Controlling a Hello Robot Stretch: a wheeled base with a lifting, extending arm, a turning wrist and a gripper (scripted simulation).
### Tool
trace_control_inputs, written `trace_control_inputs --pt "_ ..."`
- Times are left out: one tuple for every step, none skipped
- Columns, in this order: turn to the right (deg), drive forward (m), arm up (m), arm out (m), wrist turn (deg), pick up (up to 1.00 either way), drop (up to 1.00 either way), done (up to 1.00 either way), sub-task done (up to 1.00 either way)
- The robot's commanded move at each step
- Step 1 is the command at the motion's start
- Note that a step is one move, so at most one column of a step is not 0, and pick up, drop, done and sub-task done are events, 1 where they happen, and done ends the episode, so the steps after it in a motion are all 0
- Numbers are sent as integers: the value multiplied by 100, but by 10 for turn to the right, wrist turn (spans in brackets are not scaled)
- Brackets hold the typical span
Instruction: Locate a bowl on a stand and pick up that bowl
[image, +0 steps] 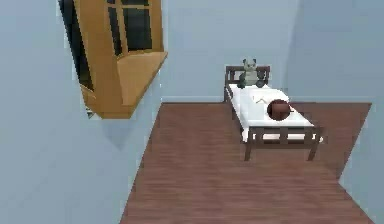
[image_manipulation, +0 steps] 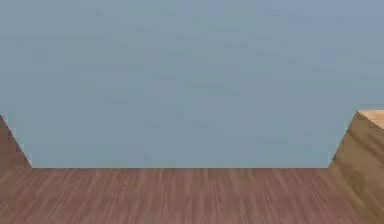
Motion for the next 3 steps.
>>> trace_control_inputs --pt "450 0 0 0 0 0 0 0 0" --pt "450 0 0 0 0 0 0 0 0" --pt "450 0 0 0 0 0 0 0 0"
